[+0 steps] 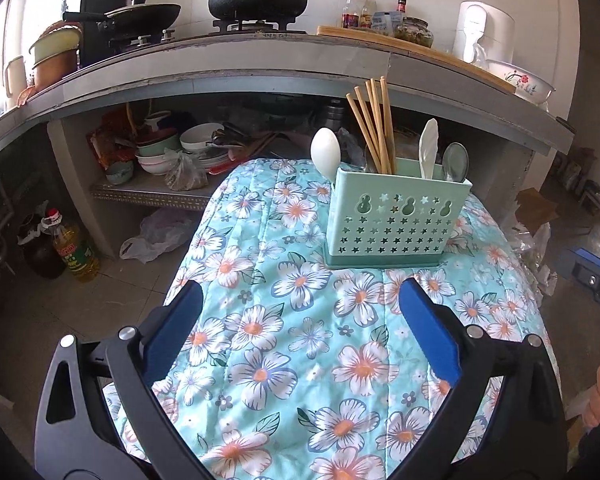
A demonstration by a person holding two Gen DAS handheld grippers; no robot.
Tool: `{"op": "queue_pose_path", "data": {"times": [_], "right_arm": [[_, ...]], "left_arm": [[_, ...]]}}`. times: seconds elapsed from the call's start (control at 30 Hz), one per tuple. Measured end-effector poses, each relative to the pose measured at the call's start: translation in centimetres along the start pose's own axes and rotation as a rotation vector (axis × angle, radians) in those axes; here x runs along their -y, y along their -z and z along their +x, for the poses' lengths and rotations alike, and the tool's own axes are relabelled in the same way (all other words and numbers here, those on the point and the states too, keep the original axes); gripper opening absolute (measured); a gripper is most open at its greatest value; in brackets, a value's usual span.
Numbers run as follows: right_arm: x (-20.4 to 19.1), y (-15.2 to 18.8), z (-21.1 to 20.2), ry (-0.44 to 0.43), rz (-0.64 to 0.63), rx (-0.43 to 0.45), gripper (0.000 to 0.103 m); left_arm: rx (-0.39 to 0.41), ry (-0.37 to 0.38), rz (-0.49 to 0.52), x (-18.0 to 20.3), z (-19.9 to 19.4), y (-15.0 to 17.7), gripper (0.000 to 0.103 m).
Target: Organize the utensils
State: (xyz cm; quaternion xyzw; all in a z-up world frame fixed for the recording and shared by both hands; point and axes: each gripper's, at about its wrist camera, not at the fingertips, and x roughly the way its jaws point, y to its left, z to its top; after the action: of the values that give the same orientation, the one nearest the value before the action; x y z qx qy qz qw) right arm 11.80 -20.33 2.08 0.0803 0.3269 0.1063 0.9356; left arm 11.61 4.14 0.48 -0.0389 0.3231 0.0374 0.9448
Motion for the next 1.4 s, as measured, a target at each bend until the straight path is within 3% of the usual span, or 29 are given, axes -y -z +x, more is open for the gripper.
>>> {"op": "queue_pose_path", "data": {"times": [0.13,0.47,0.9,1.13,1.4], "right_arm": [[-0.4,0.1,-1.3,0.049,-0.019,0.023,0.096],[-1.9,1.4,-4.1,0.126,-0.050,0.064,0.097],[-1.1,3.7,-4.6,0.178,-0.012,0.021,0.097],[-0.8,3.7,-4.8,0.193,-0.006,0.022,0.097],[-1.1,3.4,-5.5,0.195,-0.021,0.046,0.097]], "left_arm": [[0.014,-0.050,0.030,0.4,-0.9,-0.2,0.095],[0.078,-0.135,0.209,2.6,-3.7,0.0,0.095],[0.086,-0.123,0.064,0.9,-5.1,-0.1,0.095],[0.069,-0.118,0.046,0.8,-4.9,-0.2,0.095],[0.119,-0.135,0.043,0.9,-5.8,-0.5,0.095]]}}
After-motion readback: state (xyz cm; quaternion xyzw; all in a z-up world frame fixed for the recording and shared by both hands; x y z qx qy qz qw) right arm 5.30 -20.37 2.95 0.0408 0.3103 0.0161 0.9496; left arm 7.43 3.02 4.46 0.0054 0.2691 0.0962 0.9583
